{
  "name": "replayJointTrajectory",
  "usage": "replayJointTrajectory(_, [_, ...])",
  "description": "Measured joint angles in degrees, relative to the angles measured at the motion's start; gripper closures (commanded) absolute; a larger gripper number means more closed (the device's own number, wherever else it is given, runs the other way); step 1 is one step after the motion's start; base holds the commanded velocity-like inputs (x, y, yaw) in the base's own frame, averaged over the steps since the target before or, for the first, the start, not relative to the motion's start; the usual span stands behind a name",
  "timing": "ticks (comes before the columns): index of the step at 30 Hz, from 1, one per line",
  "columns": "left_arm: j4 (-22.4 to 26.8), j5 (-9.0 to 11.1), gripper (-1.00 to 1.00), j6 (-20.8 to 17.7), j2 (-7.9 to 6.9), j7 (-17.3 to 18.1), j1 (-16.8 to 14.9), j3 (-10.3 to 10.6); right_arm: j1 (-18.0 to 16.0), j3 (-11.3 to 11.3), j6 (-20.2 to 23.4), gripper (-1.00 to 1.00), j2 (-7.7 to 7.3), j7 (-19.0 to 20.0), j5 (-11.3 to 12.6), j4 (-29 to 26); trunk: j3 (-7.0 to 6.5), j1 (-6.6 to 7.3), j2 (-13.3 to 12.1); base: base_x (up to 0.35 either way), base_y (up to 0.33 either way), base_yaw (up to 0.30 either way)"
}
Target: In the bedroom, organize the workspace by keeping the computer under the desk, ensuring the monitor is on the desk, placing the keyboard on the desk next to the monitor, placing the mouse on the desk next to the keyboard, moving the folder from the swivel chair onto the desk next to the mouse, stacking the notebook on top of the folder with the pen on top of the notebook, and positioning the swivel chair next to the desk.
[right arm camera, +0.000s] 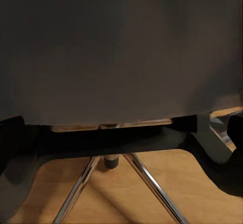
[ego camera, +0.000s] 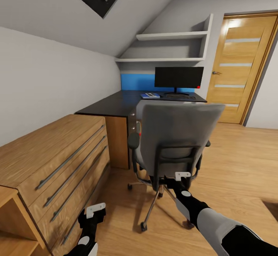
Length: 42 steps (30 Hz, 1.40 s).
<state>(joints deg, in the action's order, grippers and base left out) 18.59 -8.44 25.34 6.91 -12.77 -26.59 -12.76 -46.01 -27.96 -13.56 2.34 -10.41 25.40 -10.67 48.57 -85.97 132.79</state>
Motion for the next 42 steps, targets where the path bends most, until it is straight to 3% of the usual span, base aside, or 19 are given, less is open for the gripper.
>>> replayJointTrajectory(21, [0.09,0.11,-1.0,-0.02,-0.09,-0.03,0.0,0.0,0.0,-0.2,-2.42,-1.0,1.56,0.04,-0.29,0.01,0.0,0.0,0.0,0.002,0.0,0.012])
replayJointTrajectory(42, [0.18,0.0,-1.0,-0.14,0.01,-0.05,0.0,0.01,0.0,-0.13,-2.61,-1.0,1.56,0.07,-0.1,0.01,0.0,0.0,0.0,0.0,0.0,0.196])
